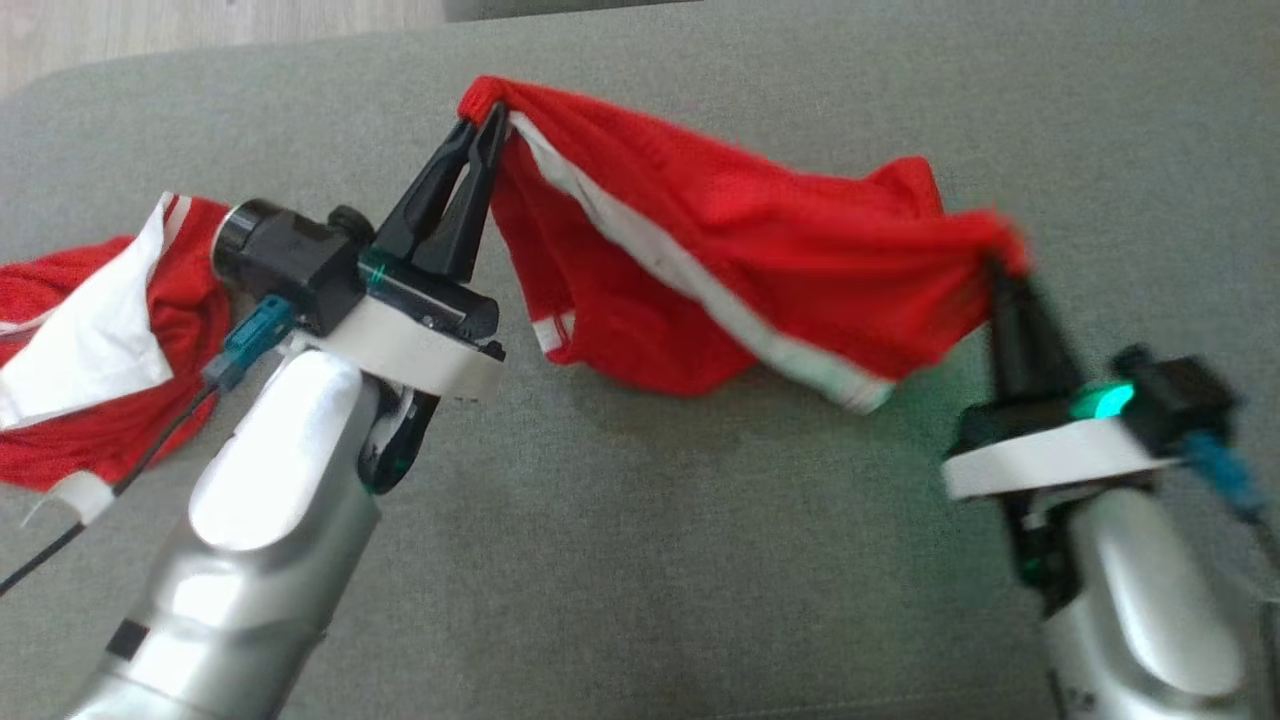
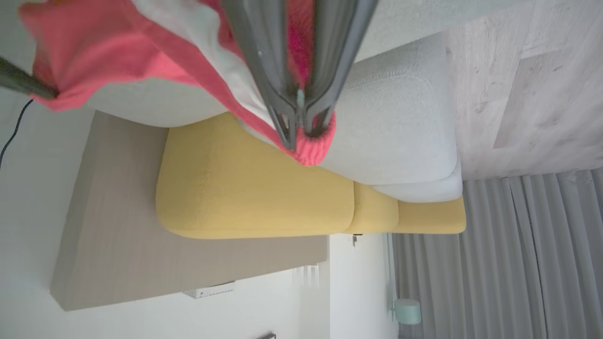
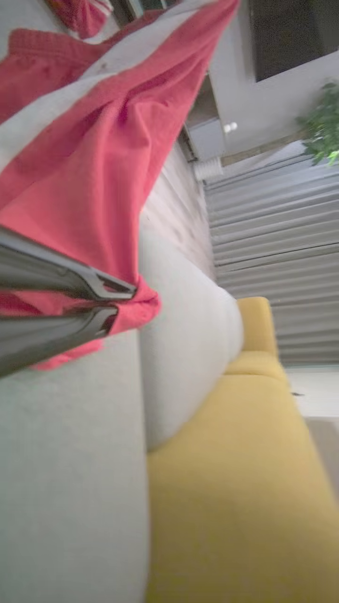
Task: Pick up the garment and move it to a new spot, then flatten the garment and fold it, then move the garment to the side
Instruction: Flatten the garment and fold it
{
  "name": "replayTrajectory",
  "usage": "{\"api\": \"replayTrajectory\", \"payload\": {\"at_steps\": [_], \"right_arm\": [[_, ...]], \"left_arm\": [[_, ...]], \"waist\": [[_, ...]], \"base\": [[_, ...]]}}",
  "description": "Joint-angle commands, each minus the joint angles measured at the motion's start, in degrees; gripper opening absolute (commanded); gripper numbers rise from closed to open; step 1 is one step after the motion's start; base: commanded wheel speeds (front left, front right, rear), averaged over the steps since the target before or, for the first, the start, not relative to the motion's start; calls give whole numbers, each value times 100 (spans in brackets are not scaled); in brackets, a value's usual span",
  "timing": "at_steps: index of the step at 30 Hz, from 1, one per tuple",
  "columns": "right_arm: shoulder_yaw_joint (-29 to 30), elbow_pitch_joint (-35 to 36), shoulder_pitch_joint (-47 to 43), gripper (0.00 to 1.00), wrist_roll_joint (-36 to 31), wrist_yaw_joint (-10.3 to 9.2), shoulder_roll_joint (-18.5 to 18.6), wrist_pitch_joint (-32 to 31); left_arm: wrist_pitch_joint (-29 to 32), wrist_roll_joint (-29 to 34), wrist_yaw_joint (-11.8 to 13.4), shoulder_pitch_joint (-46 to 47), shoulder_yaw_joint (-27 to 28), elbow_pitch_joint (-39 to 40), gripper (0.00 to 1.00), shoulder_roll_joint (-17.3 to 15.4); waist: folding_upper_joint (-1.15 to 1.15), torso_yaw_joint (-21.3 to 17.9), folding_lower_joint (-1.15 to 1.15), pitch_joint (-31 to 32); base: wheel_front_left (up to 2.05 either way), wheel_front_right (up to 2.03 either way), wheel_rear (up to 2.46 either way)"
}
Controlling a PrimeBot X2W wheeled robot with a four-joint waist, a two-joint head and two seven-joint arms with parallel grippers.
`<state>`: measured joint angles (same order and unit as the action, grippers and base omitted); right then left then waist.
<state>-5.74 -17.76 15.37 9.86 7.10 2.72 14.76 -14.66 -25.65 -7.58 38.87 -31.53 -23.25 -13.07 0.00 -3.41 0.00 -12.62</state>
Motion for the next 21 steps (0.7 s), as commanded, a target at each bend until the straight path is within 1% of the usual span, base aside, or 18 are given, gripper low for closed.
{"api": "replayTrajectory", "payload": {"at_steps": [1, 2, 3, 5, 7, 9, 11, 14, 16, 17, 18, 19, 21], "right_arm": [[18, 444, -119, 0, -95, 39, 16, 24], [167, 759, -224, 0, -128, 39, 16, 24], [465, 1380, -403, 0, -197, 39, 16, 24], [716, 1935, -530, 0, -262, 39, 16, 24], [865, 2308, -607, 0, -389, 39, 16, 24], [995, 2454, -612, 0, -483, 39, 16, 24], [982, 2229, -521, 0, -485, 39, 16, 24], [833, 1338, -105, 0, -551, 39, 23, 24], [767, 606, 310, 0, -563, 39, 53, 24], [767, 606, 310, 0, -563, 39, 53, 24], [819, 264, 524, 0, -565, 39, 51, 24], [850, -64, 706, 100, -629, 39, 52, 24], [901, -440, 1008, 100, -802, 39, 56, 24]], "left_arm": [[-33, 5, 9, 156, 229, 287, 0, -220], [-33, -17, 9, 106, 244, 419, 0, -239], [-33, -91, 9, 0, 262, 731, 0, -278], [-33, -239, 9, -100, 221, 1064, 0, -319], [16, -400, 9, -155, 137, 1397, 0, -378], [158, -605, 9, -175, 66, 1716, 0, -419], [353, -764, 9, -169, -6, 1944, 0, -469], [532, -820, 9, -115, -115, 1991, 0, -522], [565, -961, 9, -74, -190, 1862, 0, -467], [565, -961, 9, -74, -190, 1862, 0, -467], [574, -1030, 9, -39, -238, 1755, 0, -453], [575, -1089, 9, 10, -299, 1626, 0, -438], [497, -1190, 9, 154, -419, 1345, 0, -407]], "waist": [[0, -10, 0, 39], [0, -15, 0, 66], [0, -28, 0, 111], [0, -36, 0, 144], [0, -36, 0, 168], [0, -31, 0, 160], [0, -17, 0, 120], [0, 41, 0, -12], [0, 104, 0, -136], [0, 104, 0, -136], [0, 128, 0, -197], [0, 159, 0, -249], [0, 206, 0, -334]], "base": [[0, 0, 0], [0, 0, 0], [0, 0, 0], [0, 0, 0], [0, 0, 0], [0, 0, 0], [0, 0, 0], [0, 0, 0], [0, 0, 0], [0, 0, 0], [0, 0, 0], [0, 0, 0], [0, 0, 0]]}}
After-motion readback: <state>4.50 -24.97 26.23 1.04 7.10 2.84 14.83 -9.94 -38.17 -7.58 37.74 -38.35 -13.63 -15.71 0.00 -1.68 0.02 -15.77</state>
